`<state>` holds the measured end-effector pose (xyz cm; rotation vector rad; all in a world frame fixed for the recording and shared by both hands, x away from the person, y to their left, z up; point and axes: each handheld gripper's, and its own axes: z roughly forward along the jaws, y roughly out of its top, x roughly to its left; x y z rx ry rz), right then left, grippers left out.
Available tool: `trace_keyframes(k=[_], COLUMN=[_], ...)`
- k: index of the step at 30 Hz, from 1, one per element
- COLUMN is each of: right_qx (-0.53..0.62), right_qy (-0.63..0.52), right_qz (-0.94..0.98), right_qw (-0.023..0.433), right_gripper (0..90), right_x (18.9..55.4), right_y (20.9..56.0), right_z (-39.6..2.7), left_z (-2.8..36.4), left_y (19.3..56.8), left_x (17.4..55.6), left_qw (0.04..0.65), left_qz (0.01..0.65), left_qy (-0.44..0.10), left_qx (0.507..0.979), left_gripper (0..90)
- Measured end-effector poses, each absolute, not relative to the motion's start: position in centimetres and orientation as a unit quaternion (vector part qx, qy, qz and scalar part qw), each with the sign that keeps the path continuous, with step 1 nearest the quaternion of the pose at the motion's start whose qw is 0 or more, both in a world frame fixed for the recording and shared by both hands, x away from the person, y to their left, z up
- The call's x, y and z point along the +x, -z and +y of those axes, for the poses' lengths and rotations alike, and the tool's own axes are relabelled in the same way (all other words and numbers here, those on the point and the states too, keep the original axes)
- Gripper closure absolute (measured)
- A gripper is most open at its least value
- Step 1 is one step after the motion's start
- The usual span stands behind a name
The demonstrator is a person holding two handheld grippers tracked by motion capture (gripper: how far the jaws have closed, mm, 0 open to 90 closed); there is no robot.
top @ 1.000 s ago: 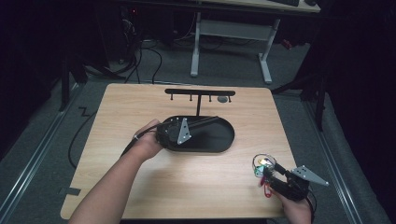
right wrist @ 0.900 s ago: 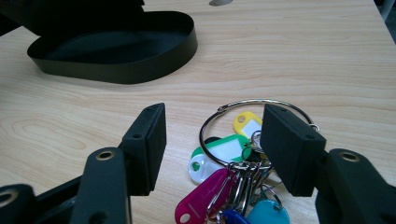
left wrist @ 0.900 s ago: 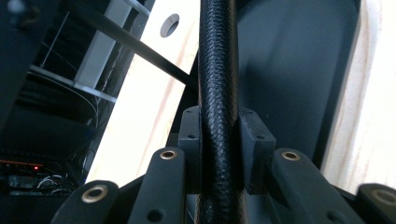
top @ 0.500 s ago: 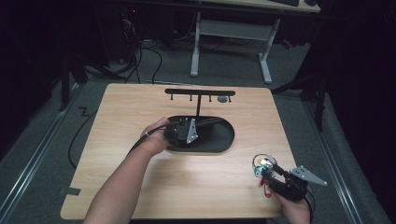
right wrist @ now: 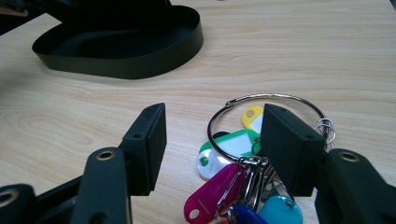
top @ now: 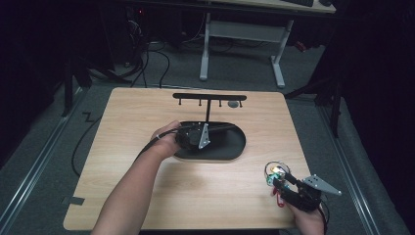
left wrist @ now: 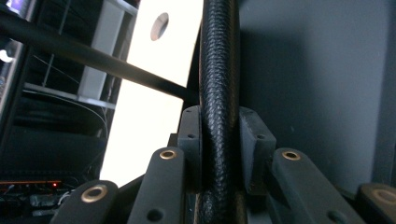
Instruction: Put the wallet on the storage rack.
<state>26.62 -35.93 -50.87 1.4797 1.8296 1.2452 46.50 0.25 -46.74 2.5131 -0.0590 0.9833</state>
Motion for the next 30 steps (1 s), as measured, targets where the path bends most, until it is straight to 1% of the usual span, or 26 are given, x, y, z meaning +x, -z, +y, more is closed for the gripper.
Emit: trace_keyframes(k=[4, 8, 13, 18, 19, 22, 25, 30], right_qx=[0.54, 0.541, 0.539, 0.54, 0.539, 0.541, 0.539, 0.542], right_qy=[-0.453, -0.452, -0.45, -0.449, -0.449, -0.449, -0.448, -0.447], right_qz=[0.669, 0.669, 0.671, 0.671, 0.671, 0.671, 0.672, 0.671], right_qw=[0.237, 0.237, 0.238, 0.238, 0.238, 0.238, 0.239, 0.238], right_gripper=[41.7, 41.7, 41.7, 41.7, 41.7, 41.7, 41.8, 41.8], right_x=[26.6, 26.6, 26.6, 26.6, 26.6, 26.6, 26.6, 26.6], right_y=[51.0, 51.0, 51.0, 51.0, 51.0, 51.0, 51.0, 51.0], right_z=[-35.9, -35.8, -35.7, -35.7, -35.7, -35.7, -35.7, -35.7], left_z=[0.5, 0.6, 0.5, 0.6, 0.6, 0.6, 1.2, 1.5], left_y=[47.5, 47.7, 47.9, 48.1, 48.1, 48.4, 49.0, 49.0], left_x=[46.5, 46.4, 46.3, 46.4, 46.3, 46.6, 46.8, 46.7], left_qw=[0.207, 0.208, 0.207, 0.207, 0.207, 0.193, 0.202, 0.206], left_qz=[-0.018, -0.019, -0.01, -0.005, -0.005, 0.011, 0.03, 0.034], left_qy=[-0.346, -0.338, -0.313, -0.3, -0.297, -0.286, -0.278, -0.269], left_qx=[0.915, 0.918, 0.927, 0.931, 0.932, 0.939, 0.939, 0.94], left_gripper=[73.3, 72.9, 70.0, 67.3, 66.4, 59.5, 57.4, 54.7])
